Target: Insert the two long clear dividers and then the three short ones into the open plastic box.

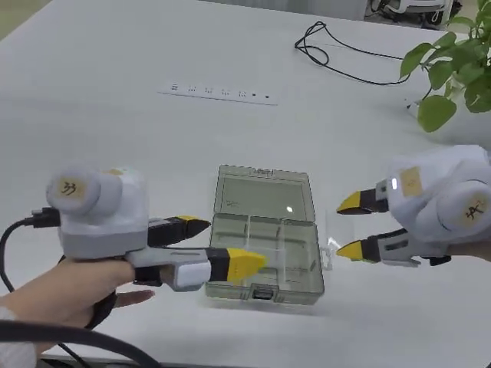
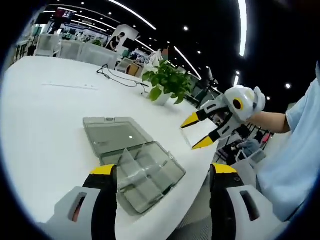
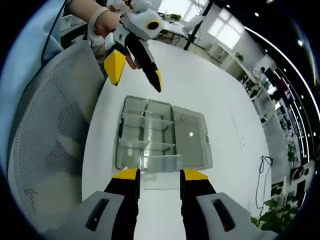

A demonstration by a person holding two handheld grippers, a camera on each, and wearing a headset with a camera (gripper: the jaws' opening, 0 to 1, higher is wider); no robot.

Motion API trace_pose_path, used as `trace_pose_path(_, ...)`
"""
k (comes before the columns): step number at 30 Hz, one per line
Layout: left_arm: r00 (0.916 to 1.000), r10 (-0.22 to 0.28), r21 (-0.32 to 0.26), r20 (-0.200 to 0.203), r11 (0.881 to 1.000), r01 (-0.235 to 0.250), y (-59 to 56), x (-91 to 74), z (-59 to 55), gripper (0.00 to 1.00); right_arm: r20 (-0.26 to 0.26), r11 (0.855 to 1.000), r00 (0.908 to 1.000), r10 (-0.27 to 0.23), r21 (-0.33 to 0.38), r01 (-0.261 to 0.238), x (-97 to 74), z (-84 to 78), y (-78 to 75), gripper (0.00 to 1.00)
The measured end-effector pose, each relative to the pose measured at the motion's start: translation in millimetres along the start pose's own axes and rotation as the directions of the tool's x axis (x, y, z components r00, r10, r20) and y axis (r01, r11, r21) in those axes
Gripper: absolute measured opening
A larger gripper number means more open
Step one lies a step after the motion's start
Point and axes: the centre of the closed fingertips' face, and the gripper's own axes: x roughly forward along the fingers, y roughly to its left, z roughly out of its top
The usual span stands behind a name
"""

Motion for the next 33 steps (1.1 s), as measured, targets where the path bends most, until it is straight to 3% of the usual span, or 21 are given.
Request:
trace_pose_path(1,0.9995,-0.031,-0.034,-0.003,0.999,0.031,-5.3,3.2,1.1,0.73,0.003,1.0,1.0,-0.001,-0.022,0.001,0.1,7.3,0.9,0.32)
trace_pose_path(4,0.9965,-0.07,-0.102,-0.044,0.993,0.065,-13.2,10.2,-2.0,0.66,-0.013,0.997,0.9999,-0.007,-0.074,0.006,3.8,16.4,2.4,0.32)
trace_pose_path(8,0.9957,-0.087,-0.182,-0.031,0.98,0.08,-18.2,22.5,3.9,0.49,-0.003,0.993,0.9999,-0.013,-0.115,0.012,8.9,31.5,3.2,0.32)
trace_pose_path(11,0.9961,-0.087,-0.241,-0.016,0.967,0.08,-21.0,30.3,7.7,0.43,0.0,0.991,0.9998,-0.019,-0.134,0.019,11.6,38.7,3.7,0.32)
trace_pose_path(20,0.997,-0.077,-0.293,0.002,0.953,0.074,-23.7,41.9,6.8,0.21,0.004,0.991,0.9997,-0.025,-0.133,0.025,19.4,53.3,6.7,0.32)
trace_pose_path(26,0.9951,-0.097,-0.335,0.021,0.937,0.098,-28.0,42.8,6.9,0.07,0.013,0.991,0.9998,-0.017,-0.133,0.019,19.5,57.7,9.9,0.32)
trace_pose_path(33,0.9948,-0.101,-0.362,0.018,0.927,0.1,-28.0,40.6,4.8,0.0,0.027,0.993,0.9996,-0.013,-0.119,0.016,16.7,60.8,12.2,0.32)
